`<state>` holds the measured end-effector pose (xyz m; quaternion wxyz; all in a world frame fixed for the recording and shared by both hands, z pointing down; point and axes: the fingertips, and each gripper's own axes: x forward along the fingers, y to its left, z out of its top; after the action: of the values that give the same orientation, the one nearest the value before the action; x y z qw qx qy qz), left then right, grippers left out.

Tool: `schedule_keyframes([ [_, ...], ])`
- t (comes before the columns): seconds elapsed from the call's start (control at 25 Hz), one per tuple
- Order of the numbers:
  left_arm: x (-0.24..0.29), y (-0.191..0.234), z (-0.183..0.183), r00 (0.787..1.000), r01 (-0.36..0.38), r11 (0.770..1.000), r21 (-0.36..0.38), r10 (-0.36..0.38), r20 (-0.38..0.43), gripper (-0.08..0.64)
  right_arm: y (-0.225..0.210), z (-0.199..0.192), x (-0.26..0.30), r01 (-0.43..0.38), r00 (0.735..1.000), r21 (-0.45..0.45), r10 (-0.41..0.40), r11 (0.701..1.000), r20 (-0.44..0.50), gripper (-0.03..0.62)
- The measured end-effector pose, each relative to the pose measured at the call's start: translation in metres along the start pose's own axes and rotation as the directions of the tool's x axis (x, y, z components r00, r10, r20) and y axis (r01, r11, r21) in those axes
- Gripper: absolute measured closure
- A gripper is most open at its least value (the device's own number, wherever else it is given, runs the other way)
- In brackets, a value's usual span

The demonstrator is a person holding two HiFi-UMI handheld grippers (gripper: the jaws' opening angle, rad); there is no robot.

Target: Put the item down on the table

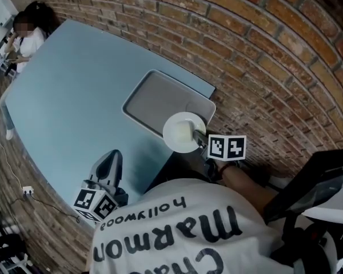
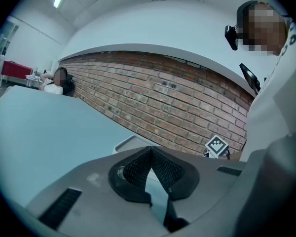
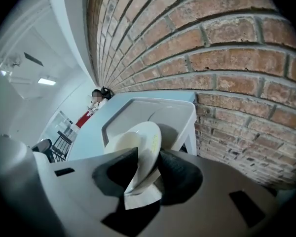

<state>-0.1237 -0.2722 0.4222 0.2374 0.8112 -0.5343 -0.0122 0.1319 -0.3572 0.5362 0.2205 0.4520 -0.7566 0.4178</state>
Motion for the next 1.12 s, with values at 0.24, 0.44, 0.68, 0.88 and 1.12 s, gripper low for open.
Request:
schedule_keyframes([
  [0.24,-0.0008,0.0009,-0.0014,1.000,0.003,1.000,-0.009,-0.003,0.003,0.552,0.0000,0.0002,0.0000,0.038,0.999,-0.084,-0.039,0.996,-0.005,0.457],
  [0.44,-0.0003,-0.0014,-0.0031,1.000,0.007,1.000,-0.009,-0.007,0.003,0.552,0.0020,-0.0037,0.0032,0.086,0.996,-0.240,-0.092,0.967,-0.014,0.443],
  [0.68,-0.0005,0.0001,-0.0032,1.000,0.004,1.000,-0.016,-0.004,0.003,0.553,0.0023,-0.0044,0.0056,0.107,0.993,-0.273,-0.115,0.956,-0.014,0.440],
  [0.88,-0.0001,-0.0005,-0.0055,1.000,0.009,1.000,-0.017,-0.009,-0.001,0.553,0.0026,-0.0051,0.0057,0.121,0.991,-0.300,-0.132,0.946,-0.018,0.440],
  [1.12,-0.0005,-0.0006,-0.0056,1.000,0.008,1.000,-0.021,-0.008,-0.001,0.553,0.0036,0.0005,0.0026,0.120,0.992,-0.270,-0.126,0.955,-0.006,0.440],
])
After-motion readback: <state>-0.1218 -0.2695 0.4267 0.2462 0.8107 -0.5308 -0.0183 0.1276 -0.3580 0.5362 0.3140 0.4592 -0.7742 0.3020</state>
